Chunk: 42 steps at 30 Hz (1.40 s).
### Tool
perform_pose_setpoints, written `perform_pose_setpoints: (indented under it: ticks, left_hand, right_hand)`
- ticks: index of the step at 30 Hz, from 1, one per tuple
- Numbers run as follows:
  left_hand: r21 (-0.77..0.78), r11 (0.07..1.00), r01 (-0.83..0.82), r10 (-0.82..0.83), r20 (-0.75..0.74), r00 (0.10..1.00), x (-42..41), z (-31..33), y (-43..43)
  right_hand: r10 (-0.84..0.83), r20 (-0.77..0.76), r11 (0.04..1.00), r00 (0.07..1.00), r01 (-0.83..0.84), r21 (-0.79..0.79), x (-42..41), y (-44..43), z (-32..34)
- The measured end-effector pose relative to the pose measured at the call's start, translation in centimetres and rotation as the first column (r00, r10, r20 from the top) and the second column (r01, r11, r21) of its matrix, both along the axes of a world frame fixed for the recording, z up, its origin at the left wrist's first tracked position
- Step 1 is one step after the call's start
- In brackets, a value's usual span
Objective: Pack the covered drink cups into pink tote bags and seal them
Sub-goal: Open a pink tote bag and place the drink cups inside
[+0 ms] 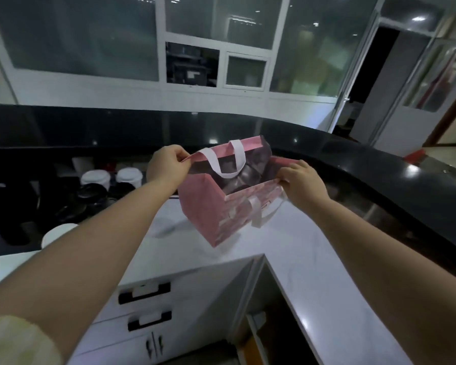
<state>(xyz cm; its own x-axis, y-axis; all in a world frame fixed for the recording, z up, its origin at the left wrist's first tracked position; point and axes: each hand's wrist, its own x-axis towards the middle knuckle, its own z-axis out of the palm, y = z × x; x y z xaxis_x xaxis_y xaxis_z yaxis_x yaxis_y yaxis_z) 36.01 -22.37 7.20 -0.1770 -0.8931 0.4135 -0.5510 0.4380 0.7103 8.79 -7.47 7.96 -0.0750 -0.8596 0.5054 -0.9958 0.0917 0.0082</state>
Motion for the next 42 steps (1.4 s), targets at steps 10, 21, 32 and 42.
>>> perform_pose_setpoints:
  ticks: [10,21,32,42]
  left_hand:
    - [0.072,0.988,-0.135,0.136,-0.010,0.991,4.9,-4.7,-5.4]
    - [0.130,0.982,-0.137,0.131,0.054,0.990,0.9,-6.3,-17.8]
    - [0.260,0.961,-0.089,0.117,-0.095,0.989,0.2,-6.4,-22.4]
    - [0.293,0.956,0.002,0.021,-0.078,0.997,0.2,-7.7,-22.2]
  right_hand:
    - [0.133,0.008,0.991,0.991,-0.133,-0.016,5.6,-12.5,-2.6]
    - [0.248,0.162,0.968,0.955,-0.248,-0.020,3.0,-23.2,-6.7]
    - [0.419,0.228,0.904,0.879,-0.379,-0.200,3.4,-23.0,-9.0]
    - [0.401,0.222,0.913,0.889,-0.370,-0.171,4.2,-20.7,-10.9]
